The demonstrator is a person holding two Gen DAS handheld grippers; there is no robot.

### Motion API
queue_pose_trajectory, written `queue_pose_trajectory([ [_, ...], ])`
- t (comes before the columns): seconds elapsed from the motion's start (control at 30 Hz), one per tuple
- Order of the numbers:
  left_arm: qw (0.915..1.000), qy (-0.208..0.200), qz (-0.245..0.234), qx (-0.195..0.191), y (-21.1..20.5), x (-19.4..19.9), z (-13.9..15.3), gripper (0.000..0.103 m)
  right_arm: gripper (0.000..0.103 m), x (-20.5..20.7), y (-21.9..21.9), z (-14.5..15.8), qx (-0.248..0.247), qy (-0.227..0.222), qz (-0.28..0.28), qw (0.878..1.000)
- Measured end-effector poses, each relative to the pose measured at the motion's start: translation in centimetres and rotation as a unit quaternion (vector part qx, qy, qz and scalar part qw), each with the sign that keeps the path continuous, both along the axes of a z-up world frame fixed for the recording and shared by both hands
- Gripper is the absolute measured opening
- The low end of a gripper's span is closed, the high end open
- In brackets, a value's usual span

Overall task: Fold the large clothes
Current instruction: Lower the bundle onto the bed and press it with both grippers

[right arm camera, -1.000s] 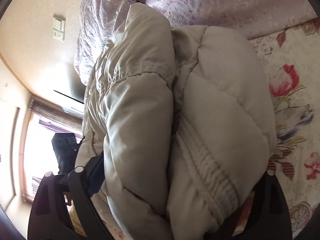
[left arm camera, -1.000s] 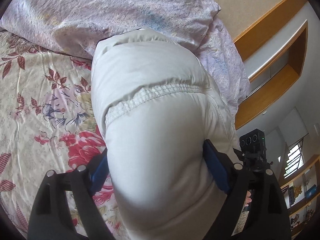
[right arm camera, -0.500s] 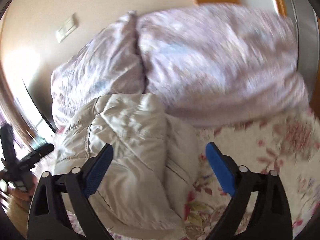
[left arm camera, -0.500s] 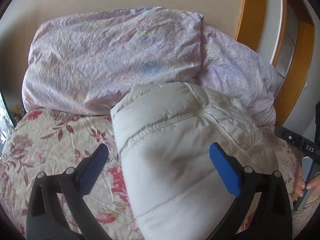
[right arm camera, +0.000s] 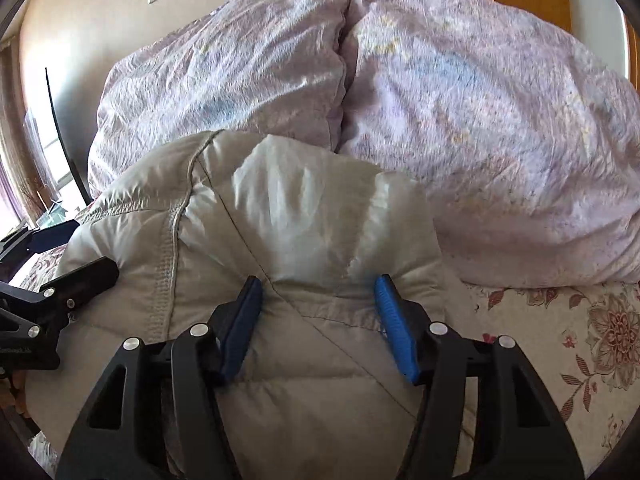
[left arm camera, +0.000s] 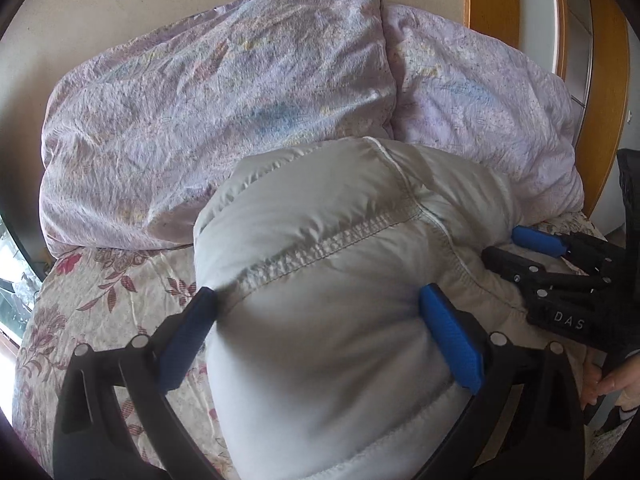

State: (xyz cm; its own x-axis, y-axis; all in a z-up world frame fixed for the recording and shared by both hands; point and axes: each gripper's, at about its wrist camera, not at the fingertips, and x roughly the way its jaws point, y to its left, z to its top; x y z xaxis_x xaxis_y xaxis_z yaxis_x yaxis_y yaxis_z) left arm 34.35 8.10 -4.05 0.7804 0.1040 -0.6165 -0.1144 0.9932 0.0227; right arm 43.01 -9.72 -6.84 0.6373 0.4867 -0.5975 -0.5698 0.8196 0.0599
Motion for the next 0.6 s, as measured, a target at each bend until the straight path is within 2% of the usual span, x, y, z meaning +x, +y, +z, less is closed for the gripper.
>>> queue_pose_trajectory([
  [0.13, 0.9999, 0.002, -0.001, 0.016, -0.7, 0.7, -1.0, 0.101, 0.062, 0.7, -0.1, -1.0, -0.002, 0.002, 0.011, 1.000],
  [0.37, 1.0000, 0.001, 0.004, 0.003, -0.1, 1.8, -2.7, 0.101, 0.063, 1.6, 0.1, -2.3, 0.008, 0.006, 0.017, 1.000],
  [0.6, 0.9997, -0.010, 0.018, 0.014, -0.4, 2.2, -3.7, 0.101, 0.063, 2.2, 0.0, -3.2, 0.024, 0.008, 0.015, 1.000],
])
